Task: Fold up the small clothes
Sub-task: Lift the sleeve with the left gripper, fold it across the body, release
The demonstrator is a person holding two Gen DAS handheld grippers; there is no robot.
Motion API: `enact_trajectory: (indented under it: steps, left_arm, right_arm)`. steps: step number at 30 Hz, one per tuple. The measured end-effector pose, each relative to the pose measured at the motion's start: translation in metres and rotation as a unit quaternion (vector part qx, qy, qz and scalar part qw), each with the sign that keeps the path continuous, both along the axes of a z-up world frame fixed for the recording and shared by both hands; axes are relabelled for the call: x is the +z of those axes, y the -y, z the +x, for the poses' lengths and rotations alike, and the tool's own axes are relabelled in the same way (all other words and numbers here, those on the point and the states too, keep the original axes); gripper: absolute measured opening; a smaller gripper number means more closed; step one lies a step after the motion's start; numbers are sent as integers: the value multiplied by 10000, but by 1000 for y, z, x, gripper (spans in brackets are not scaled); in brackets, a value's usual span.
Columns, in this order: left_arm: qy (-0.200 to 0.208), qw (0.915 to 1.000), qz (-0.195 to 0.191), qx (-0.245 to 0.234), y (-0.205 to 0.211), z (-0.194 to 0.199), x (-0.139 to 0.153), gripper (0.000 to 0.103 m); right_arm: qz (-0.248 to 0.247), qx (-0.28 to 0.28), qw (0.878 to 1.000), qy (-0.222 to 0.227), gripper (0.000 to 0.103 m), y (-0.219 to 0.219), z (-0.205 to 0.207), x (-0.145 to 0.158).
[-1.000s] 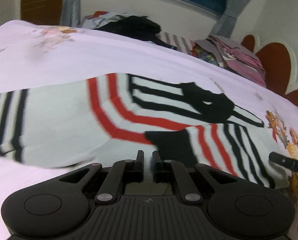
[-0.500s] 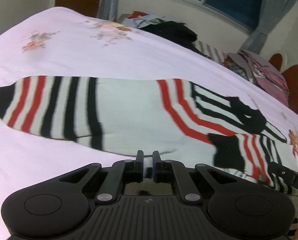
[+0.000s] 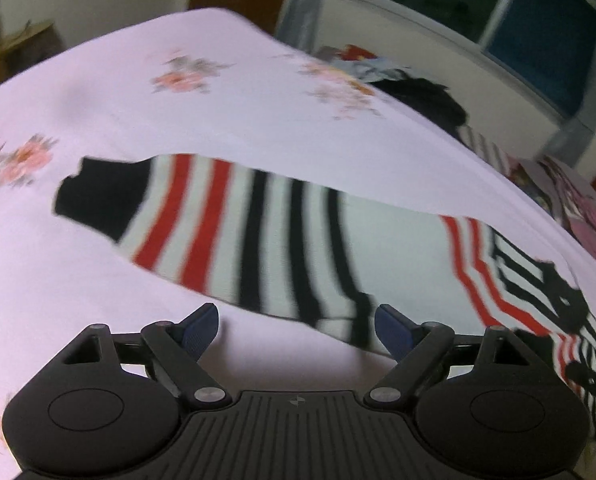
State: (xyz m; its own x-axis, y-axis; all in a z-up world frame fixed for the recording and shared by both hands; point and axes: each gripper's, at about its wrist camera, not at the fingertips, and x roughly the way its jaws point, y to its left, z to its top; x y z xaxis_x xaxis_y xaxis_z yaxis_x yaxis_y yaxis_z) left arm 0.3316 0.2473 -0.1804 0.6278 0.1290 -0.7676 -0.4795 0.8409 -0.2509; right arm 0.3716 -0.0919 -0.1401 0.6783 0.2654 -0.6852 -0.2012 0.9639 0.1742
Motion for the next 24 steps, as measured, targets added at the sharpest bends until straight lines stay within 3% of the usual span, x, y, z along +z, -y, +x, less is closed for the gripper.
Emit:
enact_trajectory:
  steps: [10, 15, 16, 18, 20, 22, 24]
  left_arm:
    - [155, 9918, -761, 1019, -78, 1, -34, 84]
    - [508, 9873, -795, 1279, -89, 2, -43, 72]
    - [556, 9870, -761, 1299, -89, 5, -44, 68]
    - [610, 9856, -695, 1415, -94, 9, -47, 33]
    - [627, 9807, -891, 1625, -104, 9, -52, 7]
    - [707, 9775, -1005, 1714, -107, 7, -53, 7]
    - [749, 9819, -753, 1568, -100, 9, -48, 5]
  right_arm:
    - [-49, -218, 9997, -92, 55, -1, 14, -9]
    - [-103, -345, 9993, -91, 55, 4, 16, -12]
    - [-101, -380, 9992, -66, 55, 6, 16, -11]
    - [-108, -452, 9989, -17, 55, 9, 17, -10]
    - [-130, -482, 9988, -15, 55, 10, 18, -10]
    - [-201, -471, 9987, -42, 51, 10, 20, -12]
    - [-307, -518, 9982, -57, 51, 12, 21, -15]
